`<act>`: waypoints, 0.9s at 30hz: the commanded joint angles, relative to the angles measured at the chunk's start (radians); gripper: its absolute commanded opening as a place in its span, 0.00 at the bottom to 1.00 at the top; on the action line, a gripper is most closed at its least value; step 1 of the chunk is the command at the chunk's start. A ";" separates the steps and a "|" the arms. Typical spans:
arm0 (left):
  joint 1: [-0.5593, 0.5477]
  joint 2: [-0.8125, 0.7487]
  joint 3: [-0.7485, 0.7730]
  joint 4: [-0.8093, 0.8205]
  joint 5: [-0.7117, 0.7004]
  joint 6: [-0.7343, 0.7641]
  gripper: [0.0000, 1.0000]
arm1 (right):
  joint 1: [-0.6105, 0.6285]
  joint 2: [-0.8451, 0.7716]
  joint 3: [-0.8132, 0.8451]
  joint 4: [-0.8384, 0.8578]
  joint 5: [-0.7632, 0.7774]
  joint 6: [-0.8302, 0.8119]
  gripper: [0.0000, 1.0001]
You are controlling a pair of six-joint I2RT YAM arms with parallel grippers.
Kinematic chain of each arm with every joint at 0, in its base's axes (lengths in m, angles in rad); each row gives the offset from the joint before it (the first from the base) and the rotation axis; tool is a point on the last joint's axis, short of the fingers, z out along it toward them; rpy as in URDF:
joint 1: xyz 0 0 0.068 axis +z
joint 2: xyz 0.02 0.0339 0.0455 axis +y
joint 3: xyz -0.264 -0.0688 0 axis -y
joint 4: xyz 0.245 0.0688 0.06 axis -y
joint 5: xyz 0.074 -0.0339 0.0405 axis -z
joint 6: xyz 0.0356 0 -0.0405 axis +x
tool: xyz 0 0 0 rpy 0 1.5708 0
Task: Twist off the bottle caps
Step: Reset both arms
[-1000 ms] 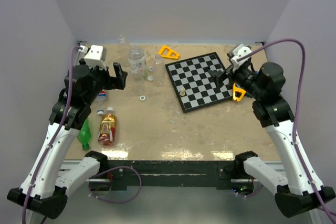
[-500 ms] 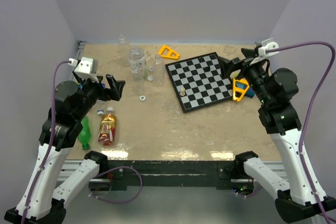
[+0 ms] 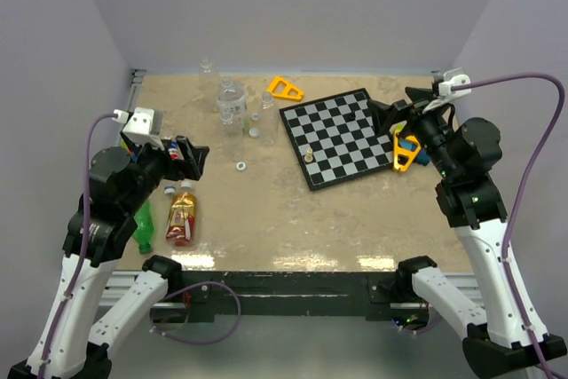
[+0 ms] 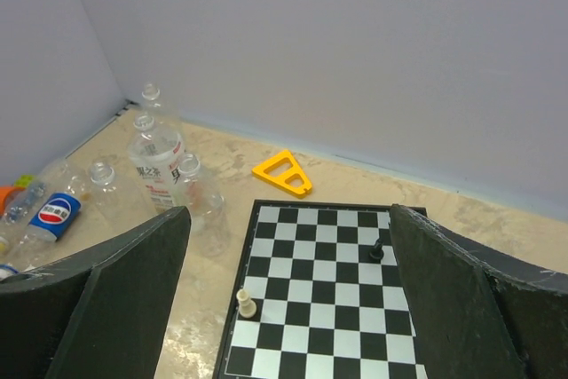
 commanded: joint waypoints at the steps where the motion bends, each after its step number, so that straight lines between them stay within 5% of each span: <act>1: 0.007 -0.024 0.011 -0.007 -0.008 -0.025 1.00 | -0.019 -0.021 -0.006 0.038 -0.043 0.026 0.98; 27: 0.007 -0.065 -0.040 -0.065 0.032 0.036 1.00 | -0.089 -0.041 -0.043 0.050 -0.094 0.037 0.98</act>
